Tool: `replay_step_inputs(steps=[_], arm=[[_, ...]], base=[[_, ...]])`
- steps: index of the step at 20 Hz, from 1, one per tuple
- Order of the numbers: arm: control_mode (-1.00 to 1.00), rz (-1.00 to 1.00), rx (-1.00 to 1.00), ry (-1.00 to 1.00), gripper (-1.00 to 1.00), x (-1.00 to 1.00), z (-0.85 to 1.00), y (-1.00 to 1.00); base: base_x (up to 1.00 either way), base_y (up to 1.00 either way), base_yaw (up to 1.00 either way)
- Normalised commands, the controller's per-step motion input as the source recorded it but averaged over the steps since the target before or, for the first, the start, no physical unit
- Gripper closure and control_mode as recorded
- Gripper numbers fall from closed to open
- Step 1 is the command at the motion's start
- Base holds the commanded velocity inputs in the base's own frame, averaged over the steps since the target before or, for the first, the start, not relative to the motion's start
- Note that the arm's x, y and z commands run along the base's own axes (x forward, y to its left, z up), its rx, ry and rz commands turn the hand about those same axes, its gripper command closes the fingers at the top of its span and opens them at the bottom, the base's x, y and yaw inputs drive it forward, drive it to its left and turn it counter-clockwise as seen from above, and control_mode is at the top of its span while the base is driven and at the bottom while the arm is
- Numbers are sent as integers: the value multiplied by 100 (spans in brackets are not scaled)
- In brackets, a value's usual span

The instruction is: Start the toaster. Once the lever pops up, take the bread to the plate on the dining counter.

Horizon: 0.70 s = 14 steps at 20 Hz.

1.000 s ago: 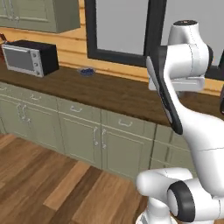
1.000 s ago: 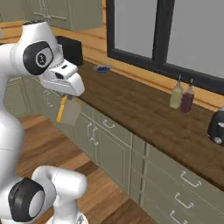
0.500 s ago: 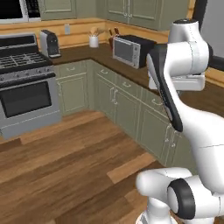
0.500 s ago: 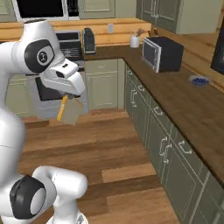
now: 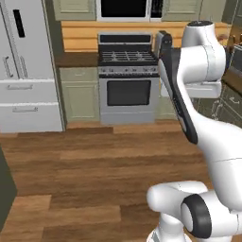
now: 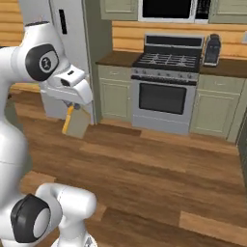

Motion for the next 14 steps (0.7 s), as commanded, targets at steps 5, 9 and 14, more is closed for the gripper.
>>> replay_step_inputs(steps=[5, 9, 14], arm=[[100, 0, 0, 0, 100, 0, 0, 0], [100, 0, 0, 0, 100, 0, 0, 0], [100, 0, 0, 0, 100, 0, 0, 0]], base=[[67, 13, 69], [86, -18, 54], [100, -37, 44]])
